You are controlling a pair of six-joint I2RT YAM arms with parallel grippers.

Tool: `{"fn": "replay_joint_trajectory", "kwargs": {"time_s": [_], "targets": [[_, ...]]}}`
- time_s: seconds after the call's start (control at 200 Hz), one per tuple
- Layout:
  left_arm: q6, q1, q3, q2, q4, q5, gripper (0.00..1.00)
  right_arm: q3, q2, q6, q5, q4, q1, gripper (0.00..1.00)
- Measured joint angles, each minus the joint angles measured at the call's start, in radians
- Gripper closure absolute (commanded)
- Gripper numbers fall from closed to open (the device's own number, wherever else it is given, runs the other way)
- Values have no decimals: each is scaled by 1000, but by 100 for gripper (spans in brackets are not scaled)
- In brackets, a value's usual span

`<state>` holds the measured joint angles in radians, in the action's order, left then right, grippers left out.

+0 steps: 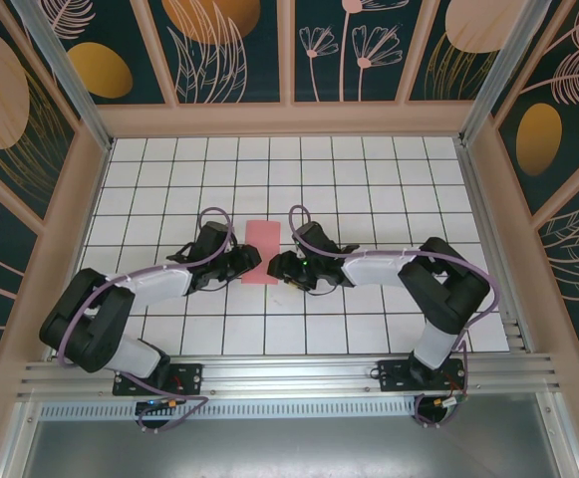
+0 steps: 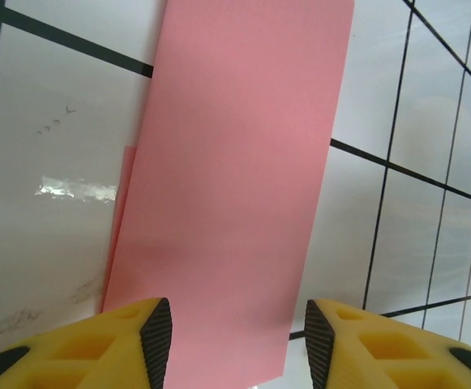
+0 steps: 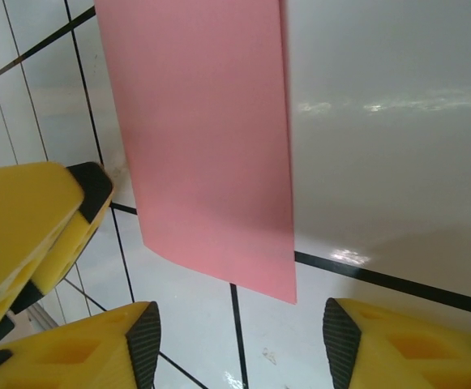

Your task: Fold a paper plane with a square sheet of paper (pick it up from the middle)

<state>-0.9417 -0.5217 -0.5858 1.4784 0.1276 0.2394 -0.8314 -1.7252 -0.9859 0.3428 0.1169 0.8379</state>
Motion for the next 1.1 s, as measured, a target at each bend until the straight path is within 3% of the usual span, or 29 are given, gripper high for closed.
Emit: {"fn": "replay_joint_trajectory", "kwargs": {"time_s": [0.225,0.716,0.991,1.101], "targets": [[9,0,-17,77,11,3,52,-2,-13,-1,0,7,0,44],[9,4,-24,83,11,-1,50,-48,-64,0,18,6,5,46],[9,4,-29,87,11,-2,50,-50,-65,-1,41,7,15,56],[9,4,-29,87,10,-2,50,-50,-65,-2,43,7,15,66]]}}
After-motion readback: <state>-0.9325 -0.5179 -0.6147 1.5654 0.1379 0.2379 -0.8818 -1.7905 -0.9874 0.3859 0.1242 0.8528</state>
